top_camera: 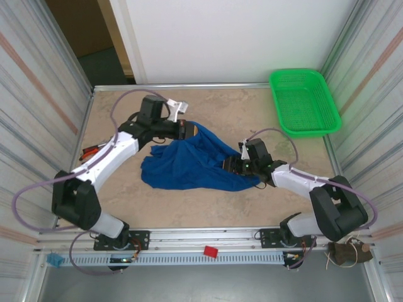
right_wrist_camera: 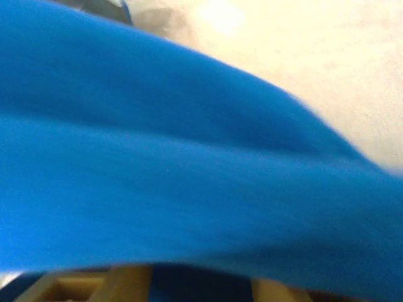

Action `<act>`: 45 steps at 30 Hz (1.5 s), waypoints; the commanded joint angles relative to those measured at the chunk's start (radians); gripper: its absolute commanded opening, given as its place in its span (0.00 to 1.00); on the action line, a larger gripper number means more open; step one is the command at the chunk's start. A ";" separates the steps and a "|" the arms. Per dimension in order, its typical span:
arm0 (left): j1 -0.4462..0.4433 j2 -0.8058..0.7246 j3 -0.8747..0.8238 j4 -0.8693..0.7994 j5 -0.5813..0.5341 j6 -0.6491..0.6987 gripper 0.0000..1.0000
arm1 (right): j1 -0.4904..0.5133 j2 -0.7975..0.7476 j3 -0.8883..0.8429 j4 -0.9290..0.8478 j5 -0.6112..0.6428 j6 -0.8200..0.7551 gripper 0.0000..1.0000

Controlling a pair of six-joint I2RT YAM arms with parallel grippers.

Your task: Fold the inside-out t-shirt

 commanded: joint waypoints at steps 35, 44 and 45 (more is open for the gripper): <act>0.098 -0.032 -0.160 0.421 0.267 -0.297 0.03 | -0.074 -0.199 0.295 -0.066 -0.509 -0.223 0.00; 0.192 0.043 -0.148 0.398 0.189 -0.281 0.44 | -0.134 -0.245 0.291 0.029 -0.836 -0.135 0.00; 0.193 0.019 -0.150 0.373 0.178 -0.264 0.44 | -0.136 -0.236 0.291 0.028 -0.833 -0.139 0.00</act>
